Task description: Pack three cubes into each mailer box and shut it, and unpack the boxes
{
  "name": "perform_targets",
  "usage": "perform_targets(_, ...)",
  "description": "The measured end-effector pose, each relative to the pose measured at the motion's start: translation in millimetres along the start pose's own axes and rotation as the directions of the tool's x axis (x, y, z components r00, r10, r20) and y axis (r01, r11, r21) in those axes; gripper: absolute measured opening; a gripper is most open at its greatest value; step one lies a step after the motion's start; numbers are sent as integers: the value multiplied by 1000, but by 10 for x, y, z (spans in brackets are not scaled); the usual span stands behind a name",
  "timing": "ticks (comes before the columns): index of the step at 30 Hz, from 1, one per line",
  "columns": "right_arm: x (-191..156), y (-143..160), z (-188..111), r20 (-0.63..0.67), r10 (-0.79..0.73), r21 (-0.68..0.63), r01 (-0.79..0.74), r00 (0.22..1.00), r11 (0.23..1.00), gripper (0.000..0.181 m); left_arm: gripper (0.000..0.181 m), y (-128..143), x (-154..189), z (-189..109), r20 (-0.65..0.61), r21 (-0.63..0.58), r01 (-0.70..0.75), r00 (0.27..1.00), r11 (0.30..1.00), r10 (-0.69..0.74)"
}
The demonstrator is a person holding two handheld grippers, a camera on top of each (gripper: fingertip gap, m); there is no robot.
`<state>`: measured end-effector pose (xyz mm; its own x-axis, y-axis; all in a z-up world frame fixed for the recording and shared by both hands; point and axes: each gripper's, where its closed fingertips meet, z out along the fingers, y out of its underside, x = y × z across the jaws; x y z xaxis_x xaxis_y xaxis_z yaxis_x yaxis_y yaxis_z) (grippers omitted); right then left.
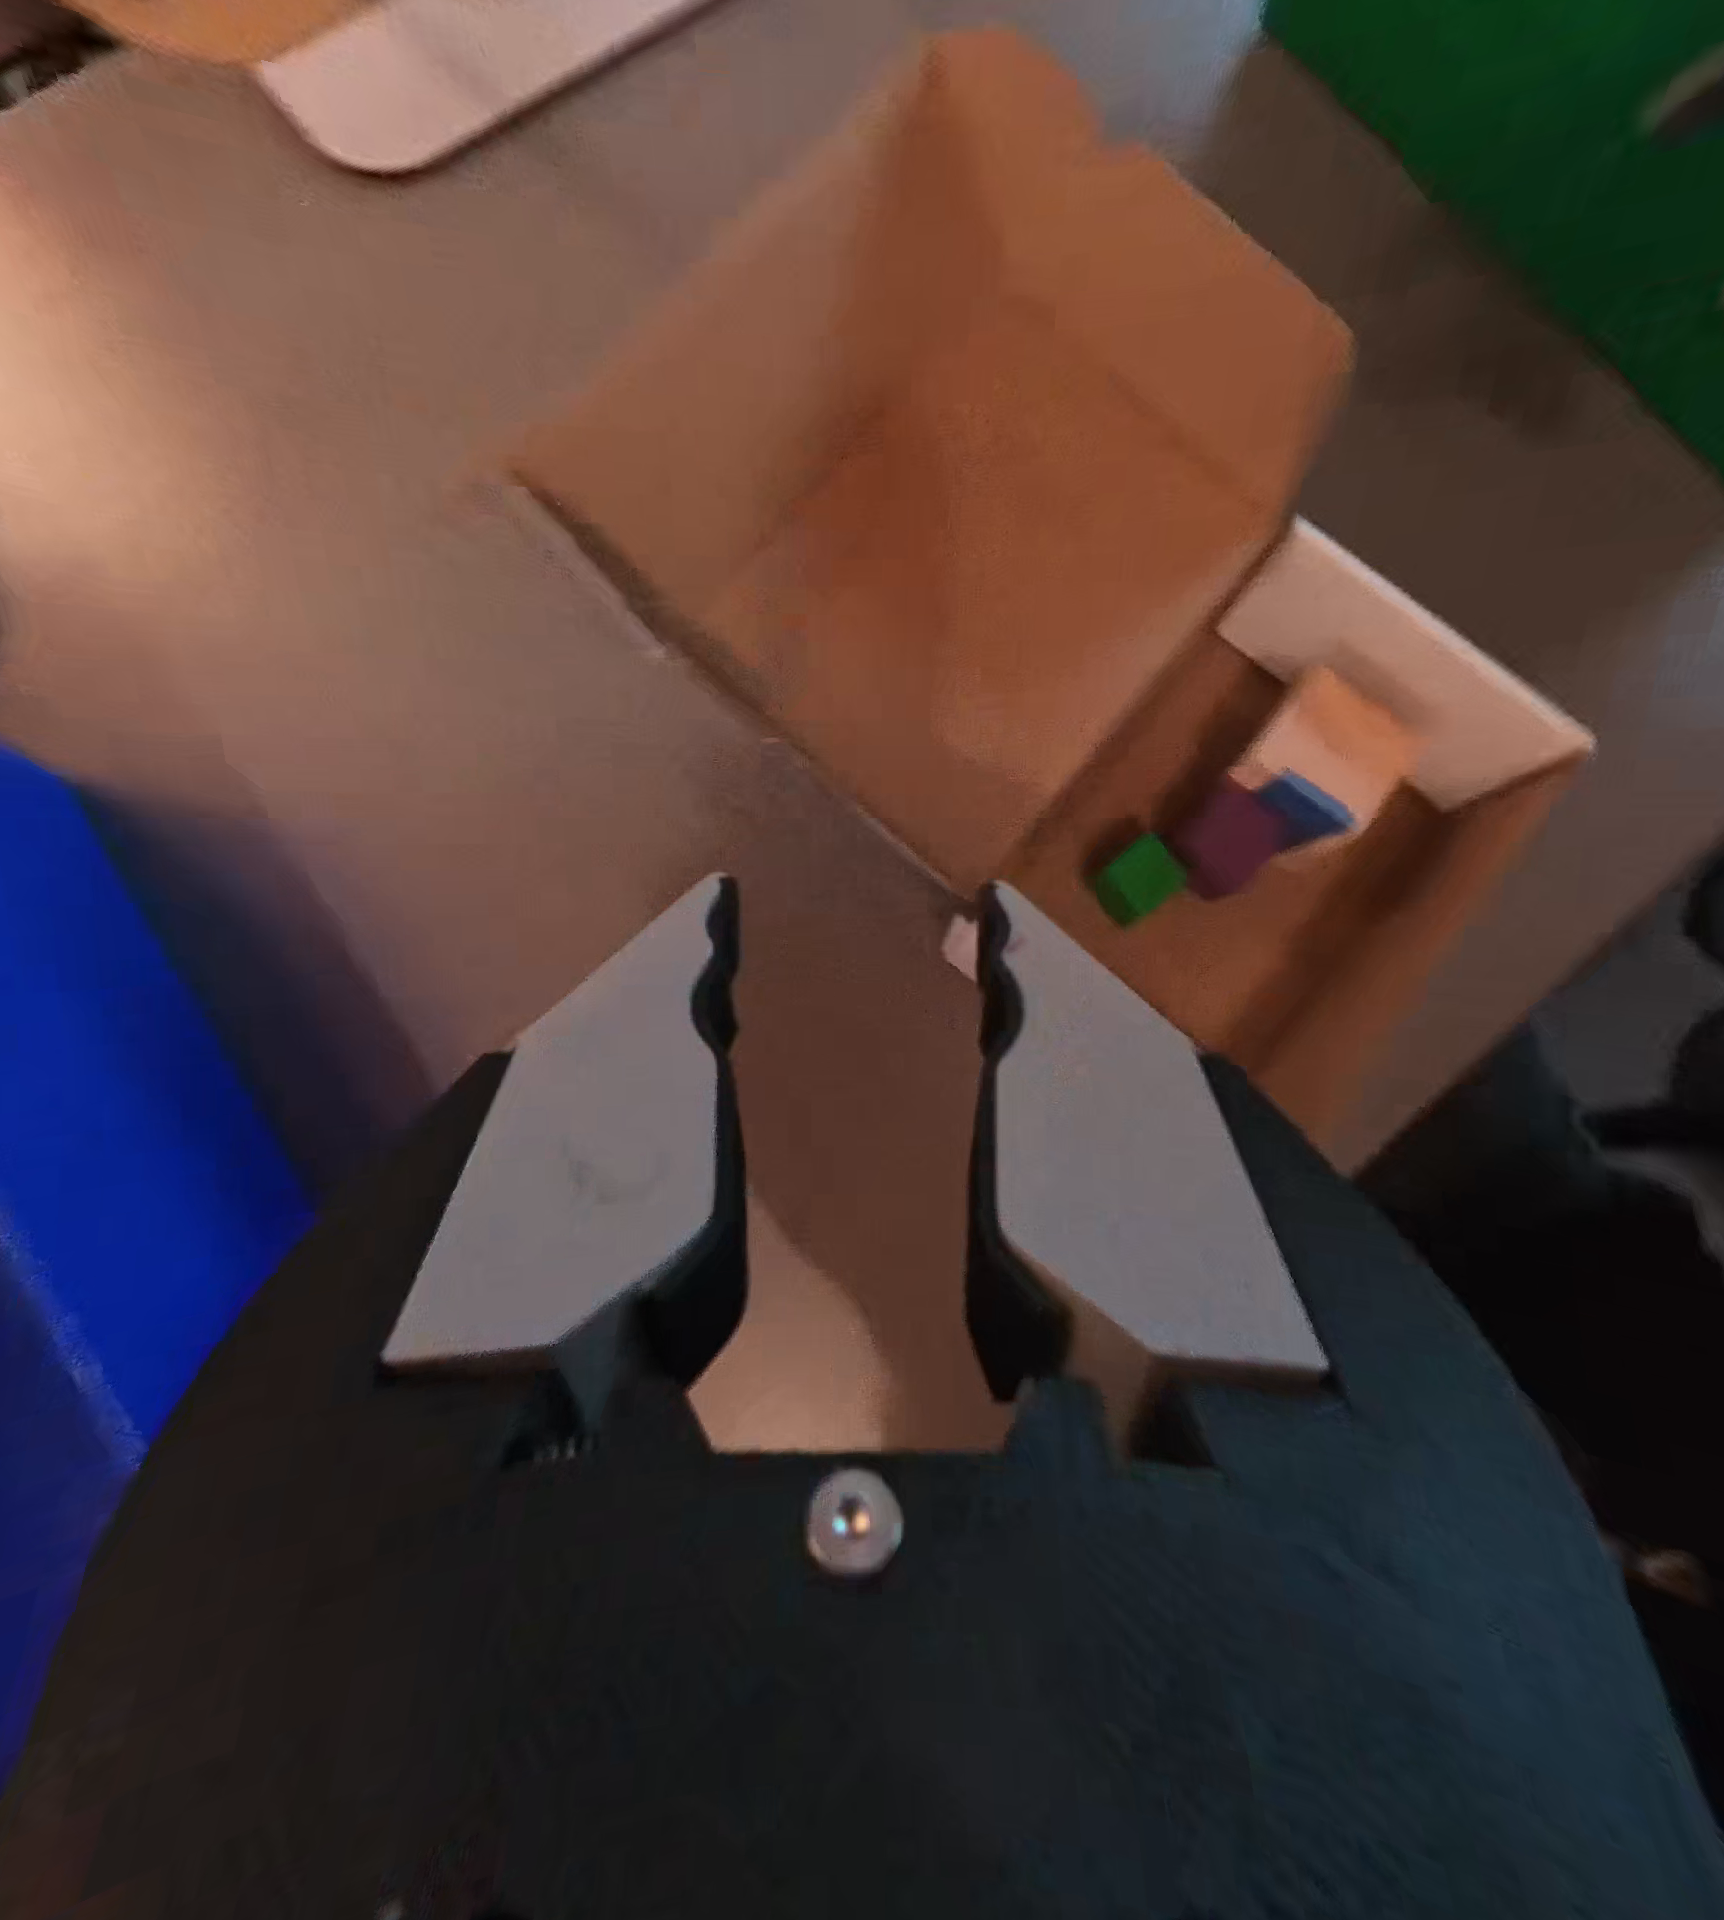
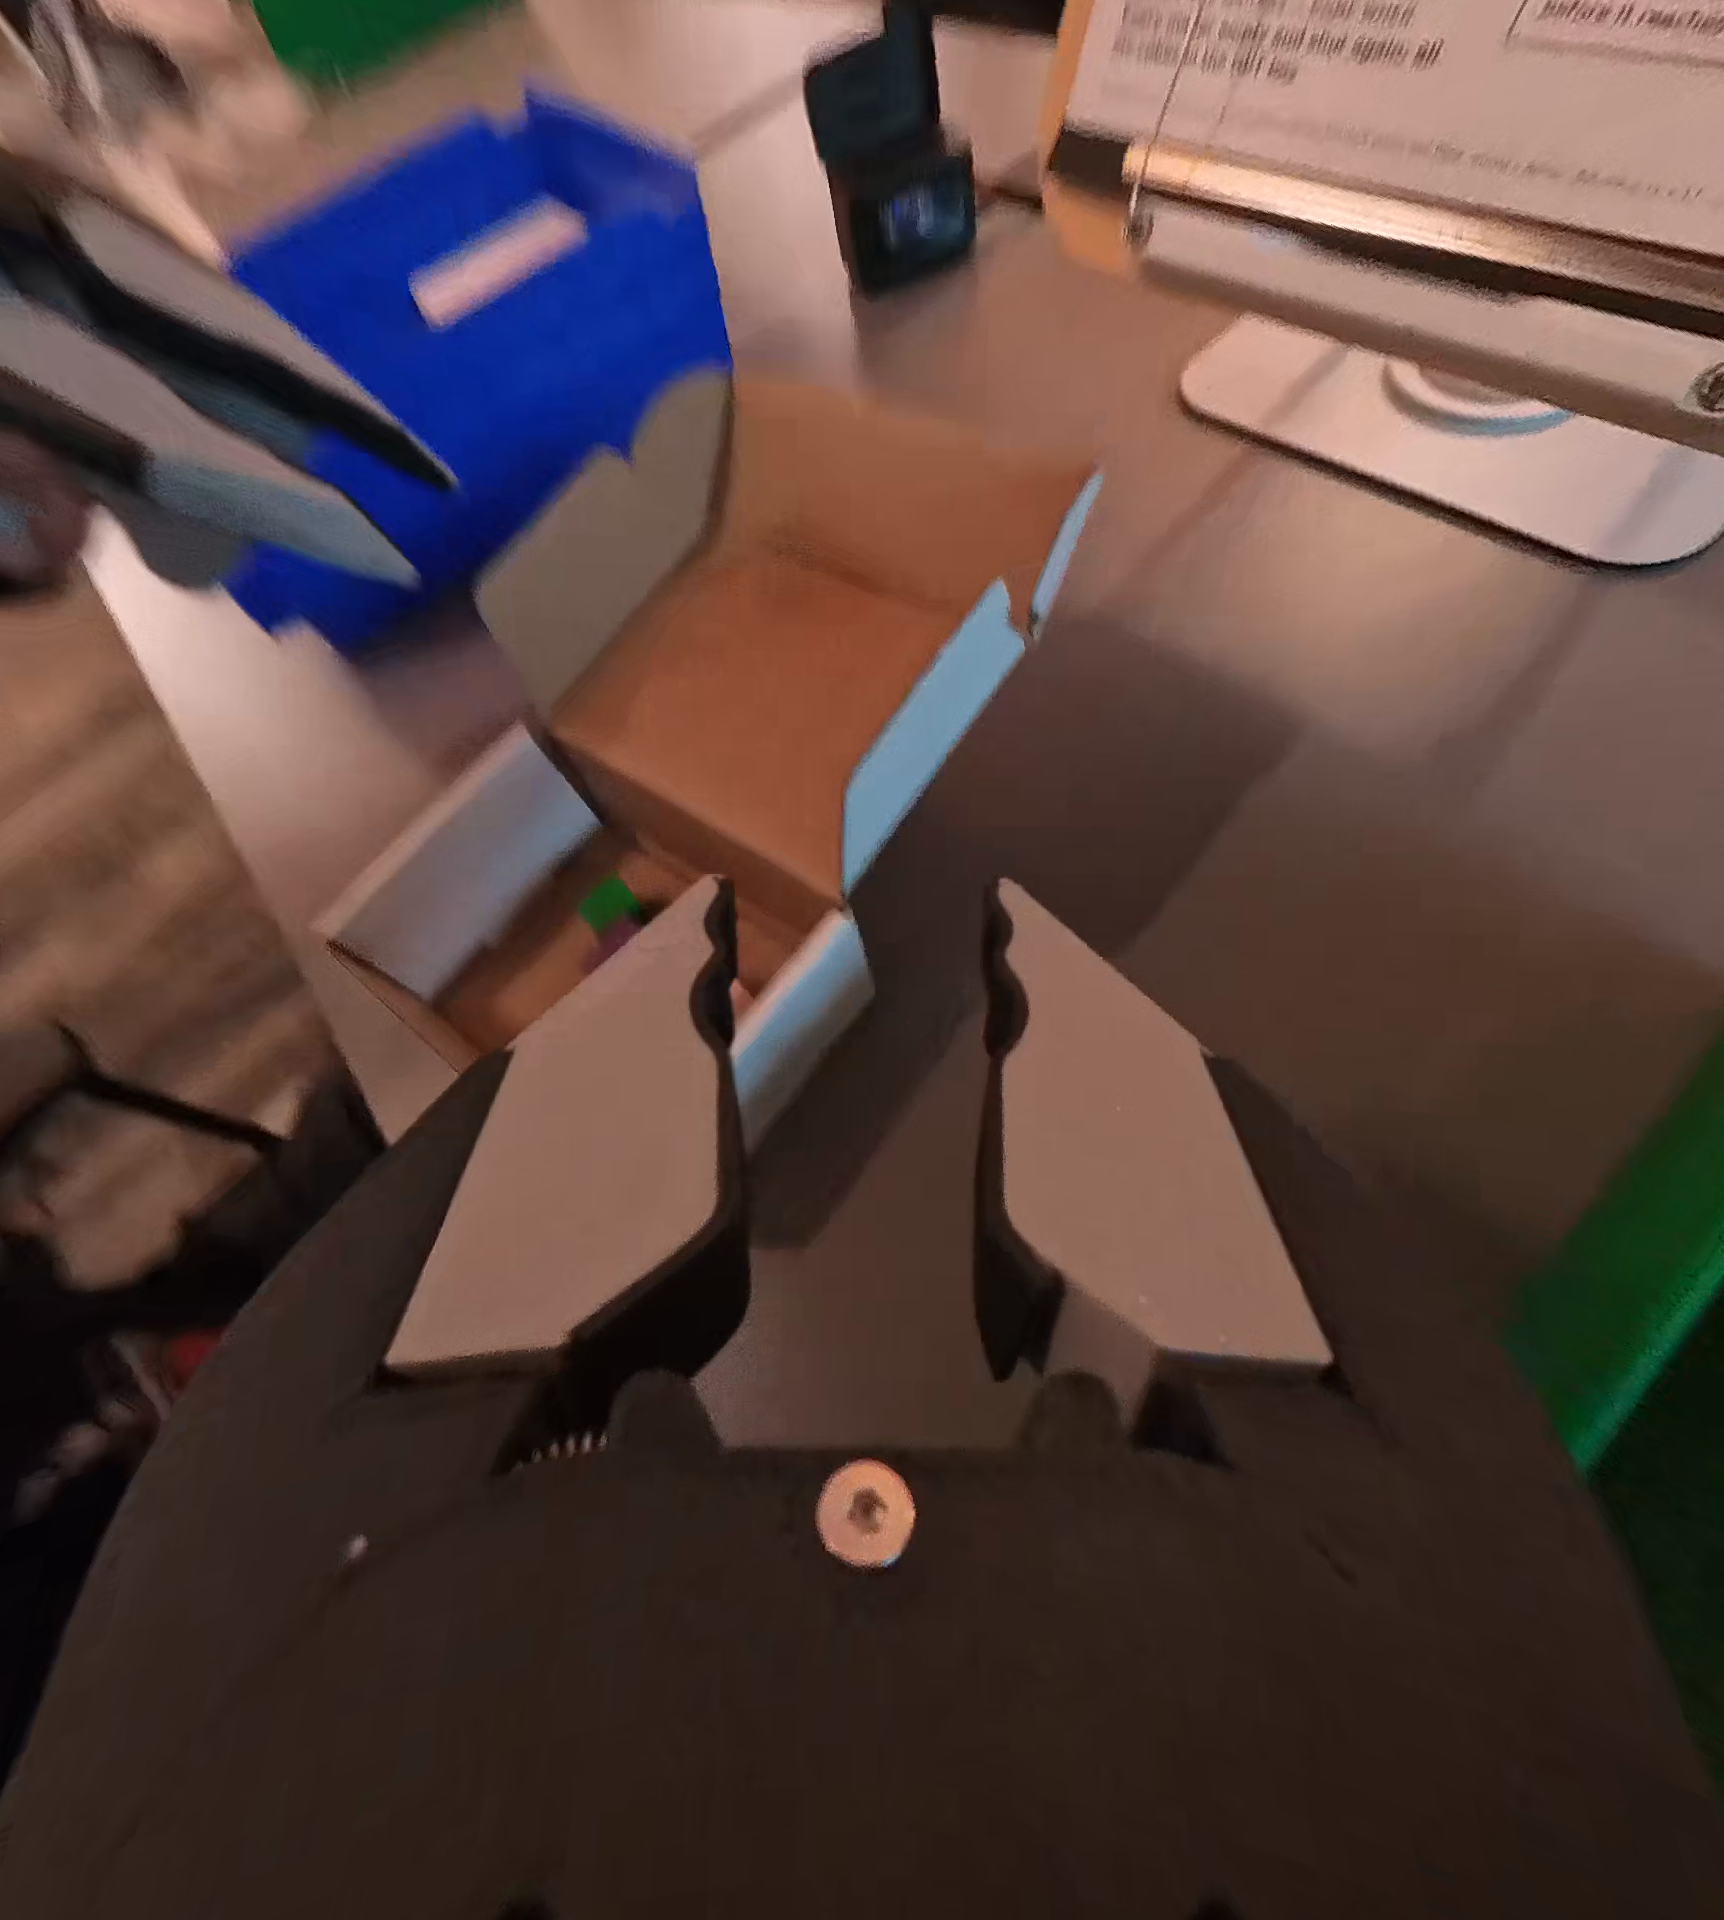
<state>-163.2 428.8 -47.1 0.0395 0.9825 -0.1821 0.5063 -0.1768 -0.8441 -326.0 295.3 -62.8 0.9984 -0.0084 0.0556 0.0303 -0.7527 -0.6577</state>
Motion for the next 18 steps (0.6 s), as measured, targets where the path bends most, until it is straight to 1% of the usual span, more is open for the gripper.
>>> perform_targets(1, -28, -87, 12, 29, 51, 48, -52, 998, 997, 43, 42, -7, -92, -29, -3, 38, 46, 999, 998, -46)
perform_targets(3, -58, -210, 69, 56, 111, 109, -117, 992, 987, 42, 44, -32, -223, -50, -5, 82, 104, 995, 991, -104)
perform_targets(5, 9, -227, 187, 4, 127, 115, -126, 992, 985, 42, 51, -92, -272, -10, -12, 101, 121, 993, 988, -120)
perform_targets(6, 43, -216, 265, -21, 126, 105, -123, 992, 987, 42, 54, -108, -285, 40, -15, 90, 122, 992, 988, -122)
perform_targets(8, 47, -203, 433, -14, 133, 61, -132, 991, 989, 42, 55, -93, -295, 179, -26, 33, 122, 992, 992, -121)
perform_targets(9, 41, -230, 509, 1, 144, 39, -144, 990, 989, 43, 50, -86, -293, 244, -37, 5, 121, 992, 993, -121)
perform_targets(11, 31, -299, 650, 16, 150, -5, -150, 989, 989, 44, 39, -128, -278, 351, -73, -10, 122, 990, 992, -123)
perform_targets(13, 17, -266, 791, 12, 139, -97, -137, 990, 986, 44, 32, -146, -256, 437, -109, -29, 135, 984, 990, -138)
perform_targets(14, 25, -216, 851, -1, 127, -145, -125, 992, 982, 44, 25, -164, -215, 455, -141, -25, 142, 980, 990, -144)
perform_targets(15, 36, -147, 898, -15, 117, -192, -118, 993, 974, 49, 23, -177, -191, 459, -161, -16, 149, 976, 989, -150)
perform_targets(16, 63, -83, 924, -33, 111, -229, -116, 993, 967, 54, 28, -181, -196, 447, -166, -8, 158, 974, 987, -157)
perform_targets(18, 157, -59, 910, -72, 115, -221, -128, 991, 967, 53, 44, -173, -281, 378, -153, 13, 182, 972, 983, -177)
